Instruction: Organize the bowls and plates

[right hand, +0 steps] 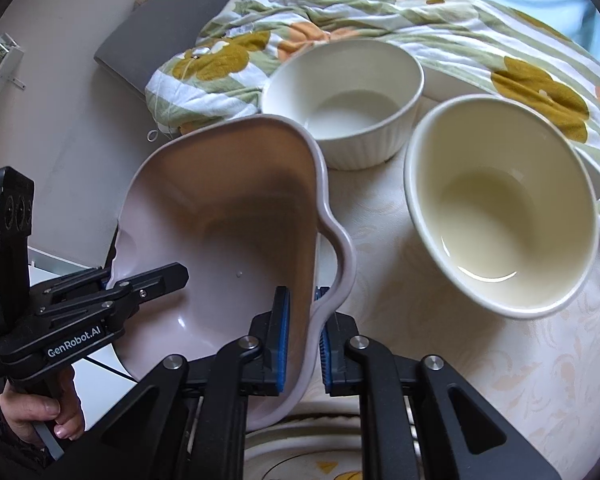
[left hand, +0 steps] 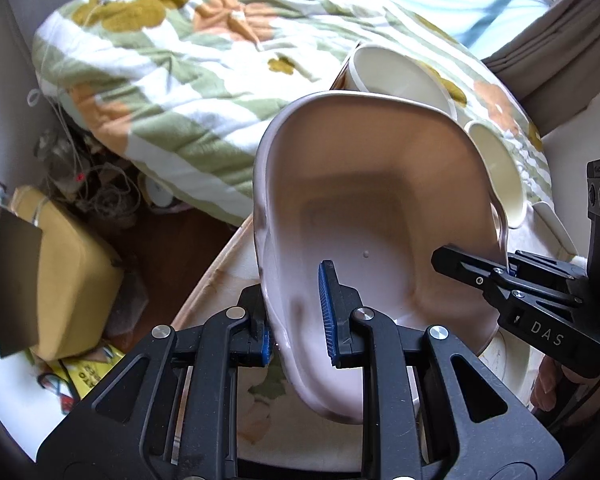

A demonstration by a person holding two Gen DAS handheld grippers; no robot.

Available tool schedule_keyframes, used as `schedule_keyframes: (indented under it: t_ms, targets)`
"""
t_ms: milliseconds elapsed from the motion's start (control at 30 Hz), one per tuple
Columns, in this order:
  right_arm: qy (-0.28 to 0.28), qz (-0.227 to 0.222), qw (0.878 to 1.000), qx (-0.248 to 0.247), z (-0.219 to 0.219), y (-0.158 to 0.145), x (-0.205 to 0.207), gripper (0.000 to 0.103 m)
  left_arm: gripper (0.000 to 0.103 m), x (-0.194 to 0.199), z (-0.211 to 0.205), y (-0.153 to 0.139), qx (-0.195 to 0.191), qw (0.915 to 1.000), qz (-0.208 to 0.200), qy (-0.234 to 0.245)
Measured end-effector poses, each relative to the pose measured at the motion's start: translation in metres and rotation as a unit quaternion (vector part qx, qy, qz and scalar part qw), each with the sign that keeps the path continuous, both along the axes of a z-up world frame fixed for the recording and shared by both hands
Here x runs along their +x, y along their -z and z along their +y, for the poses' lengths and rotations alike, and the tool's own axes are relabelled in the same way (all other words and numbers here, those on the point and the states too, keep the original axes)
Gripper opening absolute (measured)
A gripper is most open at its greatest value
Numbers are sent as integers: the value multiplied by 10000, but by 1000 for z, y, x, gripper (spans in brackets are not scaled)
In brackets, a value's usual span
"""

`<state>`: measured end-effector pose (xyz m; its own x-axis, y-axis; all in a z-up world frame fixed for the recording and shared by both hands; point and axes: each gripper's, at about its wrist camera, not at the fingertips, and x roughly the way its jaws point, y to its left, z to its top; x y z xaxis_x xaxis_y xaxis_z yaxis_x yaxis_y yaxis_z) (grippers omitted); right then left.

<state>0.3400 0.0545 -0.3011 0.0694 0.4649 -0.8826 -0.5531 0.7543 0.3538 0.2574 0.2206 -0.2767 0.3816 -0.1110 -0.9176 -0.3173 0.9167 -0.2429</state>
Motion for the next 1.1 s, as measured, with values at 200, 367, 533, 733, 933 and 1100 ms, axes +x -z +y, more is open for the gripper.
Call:
schedule_keyframes:
  t_ms: [200,367,533,733,933,1100]
  targets:
    - [246,-243,9990,300,-29,-42,-21,12,17,-16,-34,-53,289,9984,-420,234]
    - [711,-523,9951,447,-84,-82,-47,12,17,-31,-89,-90,351,9951,-700,596]
    - [1314,-693,9877,482,-159,-107,-80,12,17,-47,-164,-112,216,9899,-849,1119]
    - [2097,-802,9740,302,-260,-116,-119,12,17,-59,-265,-108,-69,9796,-854,1820]
    - [2755,-670,9590,44,-341,-99,-143,12,17,-58,-343,-79,-417,9686,-564,2387]
    - [3167,-448,9474,-142,-386,-68,-150,12,17,-50,-391,-45,-486,9581,-317,2805]
